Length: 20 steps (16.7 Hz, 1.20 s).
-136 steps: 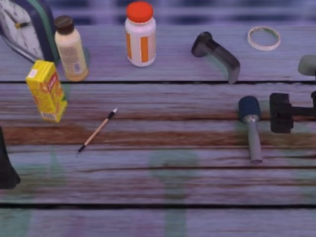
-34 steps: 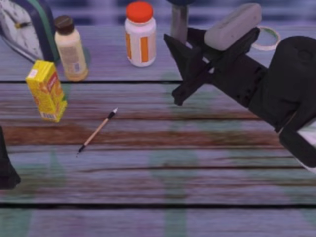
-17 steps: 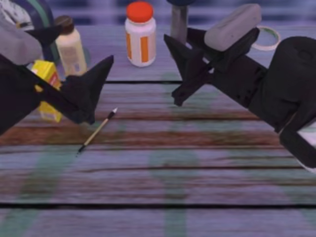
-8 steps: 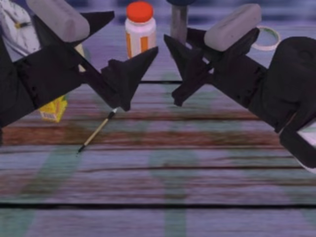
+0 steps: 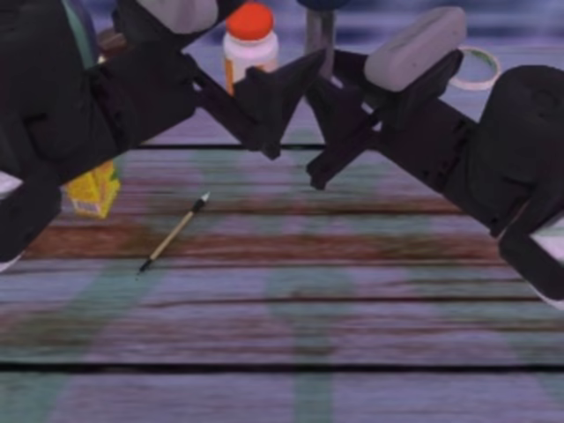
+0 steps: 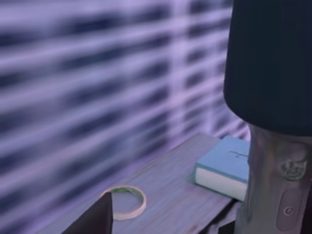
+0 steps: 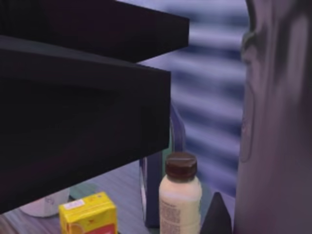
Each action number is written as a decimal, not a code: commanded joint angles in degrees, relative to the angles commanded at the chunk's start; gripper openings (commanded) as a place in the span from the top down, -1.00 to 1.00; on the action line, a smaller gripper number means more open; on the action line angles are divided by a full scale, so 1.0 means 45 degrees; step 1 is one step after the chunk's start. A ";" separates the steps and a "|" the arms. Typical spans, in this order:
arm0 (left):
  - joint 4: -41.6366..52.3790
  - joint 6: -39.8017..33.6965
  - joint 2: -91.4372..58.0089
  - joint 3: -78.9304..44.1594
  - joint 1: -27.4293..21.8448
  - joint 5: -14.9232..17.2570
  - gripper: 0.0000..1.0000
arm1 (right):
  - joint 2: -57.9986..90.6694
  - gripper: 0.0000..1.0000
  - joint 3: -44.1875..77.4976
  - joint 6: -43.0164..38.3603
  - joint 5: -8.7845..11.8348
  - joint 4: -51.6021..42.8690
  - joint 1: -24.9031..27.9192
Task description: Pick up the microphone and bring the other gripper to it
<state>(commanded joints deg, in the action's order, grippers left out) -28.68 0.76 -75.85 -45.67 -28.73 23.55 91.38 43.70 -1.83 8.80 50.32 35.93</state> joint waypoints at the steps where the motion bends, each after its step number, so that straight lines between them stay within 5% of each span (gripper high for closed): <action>1: -0.0178 0.0000 -0.0698 -0.0468 -0.0216 -0.0216 -1.00 | 0.0000 1.00 0.0000 0.0000 0.0000 0.0000 0.0000; 10: -0.0738 -0.0021 -0.2824 -0.2064 -0.1039 -0.0998 -1.00 | 0.0000 1.00 0.0000 0.0000 0.0000 0.0000 0.0000; 20: -0.0738 -0.0021 -0.2824 -0.2064 -0.1039 -0.0998 0.51 | 0.0000 1.00 0.0000 0.0000 0.0000 0.0000 0.0000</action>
<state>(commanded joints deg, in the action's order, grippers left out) -32.01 0.67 -88.56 -54.95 -33.41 19.06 91.38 43.70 -1.83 8.80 50.32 35.93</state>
